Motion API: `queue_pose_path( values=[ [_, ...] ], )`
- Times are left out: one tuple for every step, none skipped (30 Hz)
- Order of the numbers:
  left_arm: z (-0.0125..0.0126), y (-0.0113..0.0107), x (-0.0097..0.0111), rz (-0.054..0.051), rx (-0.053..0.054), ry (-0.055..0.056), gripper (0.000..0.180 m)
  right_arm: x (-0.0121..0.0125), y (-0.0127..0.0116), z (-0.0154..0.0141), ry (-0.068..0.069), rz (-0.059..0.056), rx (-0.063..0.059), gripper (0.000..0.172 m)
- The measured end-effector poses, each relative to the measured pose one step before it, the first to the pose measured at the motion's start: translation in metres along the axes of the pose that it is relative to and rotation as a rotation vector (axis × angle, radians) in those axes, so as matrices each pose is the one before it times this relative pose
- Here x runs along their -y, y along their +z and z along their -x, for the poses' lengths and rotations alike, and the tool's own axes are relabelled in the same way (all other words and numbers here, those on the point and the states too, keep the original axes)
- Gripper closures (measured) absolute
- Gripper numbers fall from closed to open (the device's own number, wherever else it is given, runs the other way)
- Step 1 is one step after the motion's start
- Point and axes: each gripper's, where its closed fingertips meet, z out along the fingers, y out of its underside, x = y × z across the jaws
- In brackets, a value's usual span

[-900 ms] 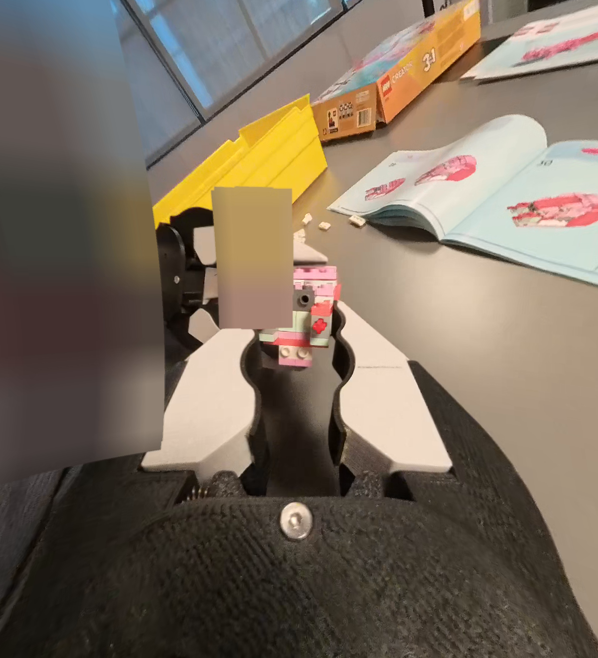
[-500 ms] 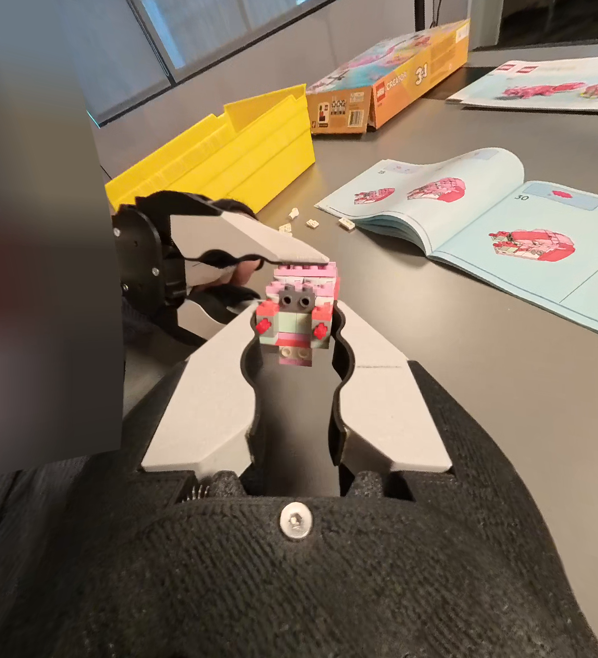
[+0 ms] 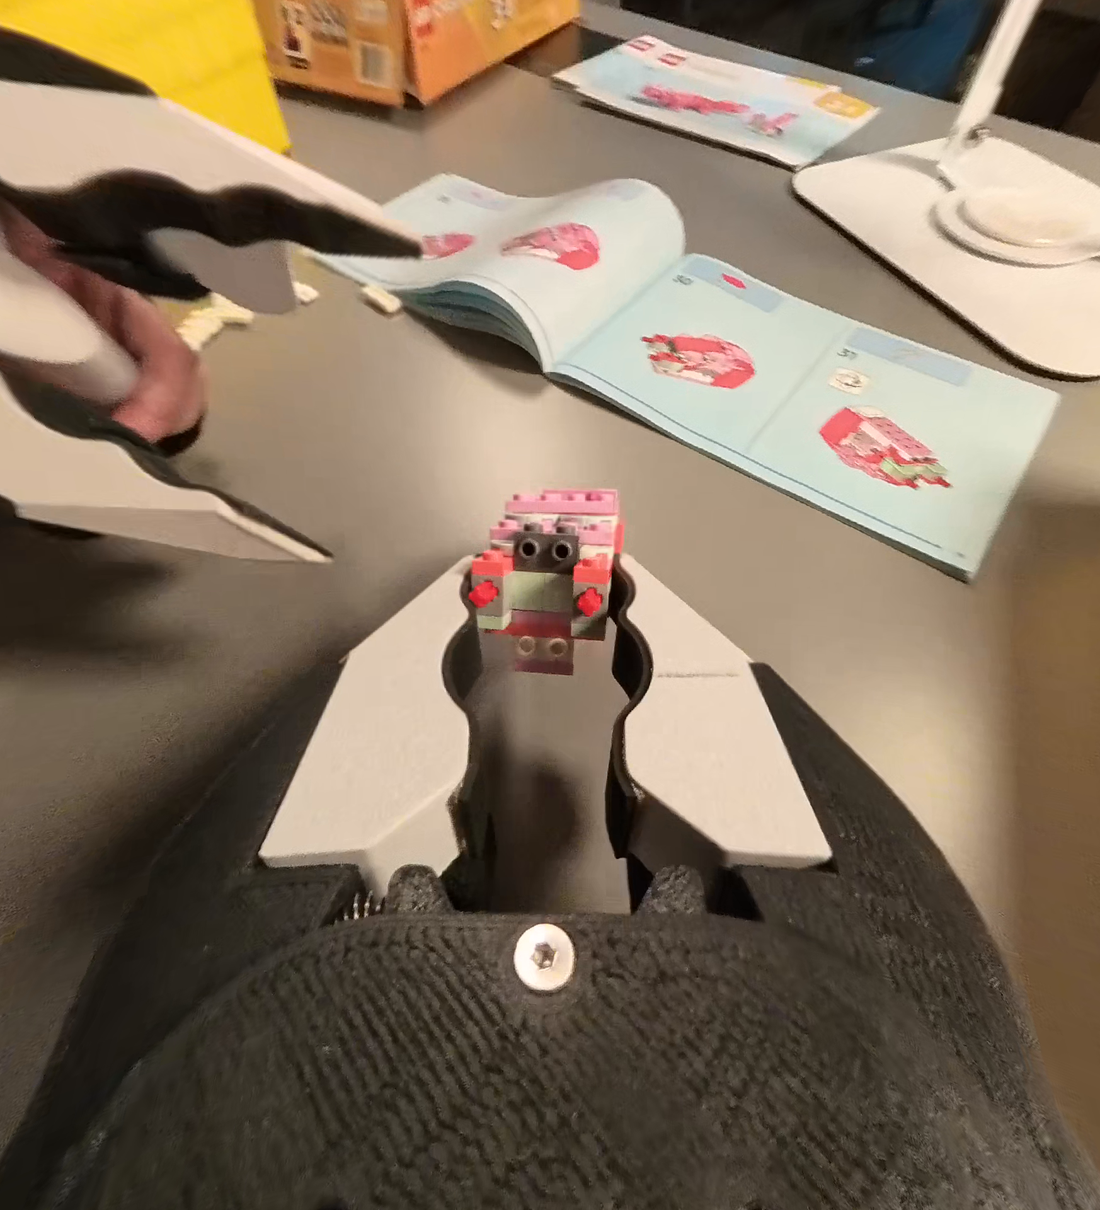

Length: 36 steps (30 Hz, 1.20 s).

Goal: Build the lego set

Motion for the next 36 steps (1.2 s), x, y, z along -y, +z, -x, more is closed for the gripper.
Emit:
queue_pose_path(
  values=[
    [0.00273,-0.00048,0.00094,-0.0043,0.0129,-0.0082,0.098,-0.00067,-0.00094,-0.00415,0.0013,0.0030,-0.0405,0.136],
    [0.00237,-0.00015,0.00039,-0.0028,0.0117,-0.0081,0.099,-0.00201,-0.00083,-0.00271,0.0088,0.0110,-0.0317,0.136],
    [0.00165,0.00016,-0.00043,0.0013,0.0073,-0.0077,0.100,-0.00399,-0.00048,-0.00218,0.0148,0.0212,-0.0269,0.136],
    [0.00121,0.00016,-0.00026,0.0021,0.0053,-0.0054,0.100,-0.00556,-0.00023,-0.00199,0.0130,0.0306,-0.0266,0.136],
    [0.00083,0.00007,-0.00002,0.0001,0.0038,-0.0039,0.100,-0.00573,-0.00010,-0.00114,0.0044,0.0325,-0.0215,0.136],
    [0.00015,0.00005,0.00030,-0.0004,0.0010,-0.0032,0.100,-0.00450,-0.00002,-0.00084,-0.0027,0.0256,-0.0201,0.136],
    [-0.00002,0.00012,0.00041,0.0001,-0.0003,-0.0014,0.100,-0.00249,-0.00027,-0.00079,-0.0051,0.0128,-0.0207,0.136],
    [-0.00061,0.00004,0.00067,-0.0007,-0.0030,0.0015,0.100,-0.00047,-0.00044,-0.00054,-0.0031,0.0015,-0.0171,0.136],
    [-0.00074,-0.00002,0.00073,-0.0012,-0.0041,0.0021,0.100,0.00021,-0.00038,0.00053,0.0046,-0.0017,-0.0081,0.135],
    [-0.00013,0.00000,0.00078,-0.0001,-0.0015,0.0007,0.100,0.00009,0.00011,0.00213,0.0173,0.0002,0.0049,0.133],
    [0.00031,-0.00029,0.00084,-0.0011,0.0008,-0.0010,0.099,-0.00064,0.00049,0.00443,0.0269,0.0050,0.0229,0.126],
    [0.00021,-0.00035,0.00074,-0.0019,-0.0005,-0.0026,0.099,-0.00227,0.00103,0.00535,0.0331,0.0150,0.0305,0.118],
    [0.00075,-0.00047,0.00031,-0.0007,0.0018,-0.0043,0.099,-0.00371,0.00099,0.00429,0.0315,0.0225,0.0264,0.113],
    [0.00084,-0.00061,0.00034,-0.0009,0.0013,-0.0047,0.098,-0.00183,0.00023,0.00207,0.0230,0.0076,0.0103,0.108],
    [0.00095,-0.00082,0.00070,-0.0027,0.0018,-0.0055,0.098,0.00032,-0.00159,0.00068,0.0139,-0.0089,-0.0019,0.107],
    [0.00129,-0.00079,0.00090,-0.0035,0.0042,-0.0060,0.097,0.00066,-0.00187,0.00188,0.0105,-0.0103,0.0034,0.107],
    [0.00132,-0.00084,0.00085,-0.0038,0.0049,-0.0062,0.097,-0.00030,-0.00147,0.00348,0.0133,-0.0044,0.0125,0.105],
    [0.00095,-0.00058,0.00073,-0.0040,0.0026,-0.0066,0.097,-0.00070,-0.00133,0.00545,0.0146,-0.0019,0.0236,0.102],
    [0.00090,-0.00044,0.00066,-0.0032,0.0026,-0.0077,0.097,-0.00115,-0.00152,0.00610,0.0113,0.0008,0.0284,0.101],
    [0.00016,-0.00016,0.00063,-0.0030,0.0000,-0.0074,0.098,-0.00115,-0.00202,0.00444,0.0048,0.0018,0.0238,0.097],
    [-0.00145,-0.00024,0.00106,-0.0076,-0.0104,-0.0028,0.102,-0.00039,-0.00305,0.00337,-0.0027,-0.0027,0.0287,0.091],
    [-0.00289,-0.00053,0.00226,-0.0178,-0.0163,0.0035,0.108,0.00124,-0.00435,0.00198,-0.0049,-0.0126,0.0335,0.088],
    [-0.00388,-0.00024,0.00226,-0.0181,-0.0211,0.0035,0.112,0.00467,-0.00593,-0.00140,-0.0035,-0.0373,0.0221,0.088],
    [-0.00462,0.00037,0.00124,-0.0094,-0.0246,-0.0013,0.114,0.00860,-0.00718,-0.00511,-0.0026,-0.0646,0.0029,0.088],
    [-0.00353,0.00085,0.00051,-0.0023,-0.0157,-0.0036,0.114,0.01158,-0.00754,-0.00740,0.0012,-0.0796,-0.0094,0.091],
    [-0.00231,0.00063,0.00114,-0.0047,-0.0050,0.0032,0.115,0.01444,-0.00700,-0.00876,0.0029,-0.0899,-0.0195,0.096],
    [-0.00222,0.00021,0.00155,-0.0073,-0.0024,0.0097,0.116,0.01714,-0.00560,-0.00958,-0.0011,-0.1024,-0.0293,0.101],
    [-0.00202,0.00008,0.00155,-0.0058,-0.0008,0.0082,0.117,0.01827,-0.00380,-0.01067,-0.0094,-0.1090,-0.0429,0.107],
    [-0.00196,0.00005,0.00133,-0.0045,-0.0014,0.0070,0.117,0.01781,-0.00216,-0.01252,-0.0174,-0.1082,-0.0607,0.115],
    [-0.00161,0.00007,0.00093,-0.0030,-0.0008,0.0066,0.118,0.01603,-0.00038,-0.01334,-0.0296,-0.1037,-0.0735,0.125],
    [-0.00149,0.00048,-0.00018,0.0017,-0.0016,0.0048,0.118,0.01329,0.00100,-0.01331,-0.0499,-0.0979,-0.0783,0.139],
    [-0.00102,0.00080,-0.00118,0.0061,-0.0021,0.0025,0.118,0.00939,0.00207,-0.01272,-0.0738,-0.0904,-0.0786,0.159],
    [-0.00046,0.00067,-0.00096,0.0048,0.0004,-0.0002,0.118,0.00511,0.00254,-0.01332,-0.0789,-0.0694,-0.0887,0.169],
    [0.00033,0.00051,-0.00040,-0.0017,0.0040,-0.0008,0.118,0.00063,0.00266,-0.01237,-0.0646,-0.0360,-0.0869,0.172],
    [0.00077,0.00034,-0.00019,-0.0037,0.0061,-0.0036,0.118,-0.00270,0.00339,-0.00677,-0.0566,-0.0055,-0.0495,0.172],
    [0.00100,0.00029,0.00018,-0.0041,0.0064,-0.0090,0.118,-0.00367,0.00336,-0.00190,-0.0474,0.0173,-0.0152,0.172]
  ],
)
